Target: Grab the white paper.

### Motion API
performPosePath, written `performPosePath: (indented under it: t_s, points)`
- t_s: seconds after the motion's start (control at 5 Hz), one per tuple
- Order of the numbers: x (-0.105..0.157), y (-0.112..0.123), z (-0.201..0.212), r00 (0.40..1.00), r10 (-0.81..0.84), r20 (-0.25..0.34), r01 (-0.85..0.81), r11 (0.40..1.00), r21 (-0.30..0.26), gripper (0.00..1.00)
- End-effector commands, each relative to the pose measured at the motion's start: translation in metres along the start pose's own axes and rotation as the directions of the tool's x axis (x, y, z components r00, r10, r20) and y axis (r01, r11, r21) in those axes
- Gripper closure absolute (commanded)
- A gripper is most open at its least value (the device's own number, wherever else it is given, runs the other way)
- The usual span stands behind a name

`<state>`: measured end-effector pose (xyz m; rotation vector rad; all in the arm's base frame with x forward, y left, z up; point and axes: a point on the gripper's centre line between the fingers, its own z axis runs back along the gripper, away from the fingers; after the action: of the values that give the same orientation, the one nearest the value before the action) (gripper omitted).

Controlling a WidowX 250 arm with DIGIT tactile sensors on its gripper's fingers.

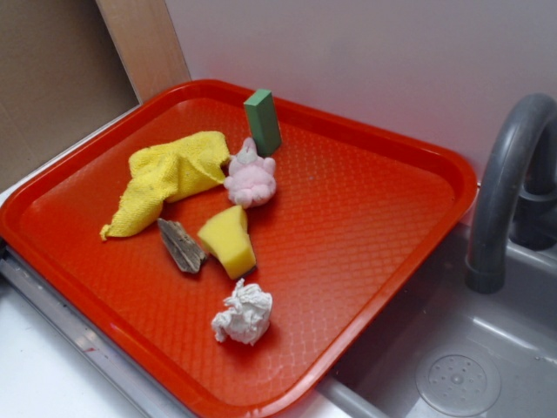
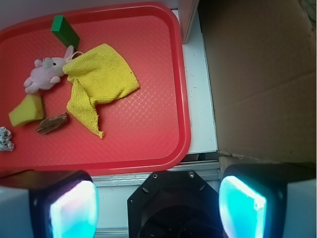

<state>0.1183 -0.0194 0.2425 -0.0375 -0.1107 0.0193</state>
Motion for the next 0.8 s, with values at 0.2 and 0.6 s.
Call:
performPosePath:
  t_s: [0.2, 0.6]
  points:
    - [0.016, -0.048, -0.004, 0.995, -0.087, 0.055, 0.089, 0.996, -0.032, 0.00]
    - [0.035, -0.103, -0.015, 0.979, -0.164, 0.122, 0.182, 0.971, -0.152, 0.00]
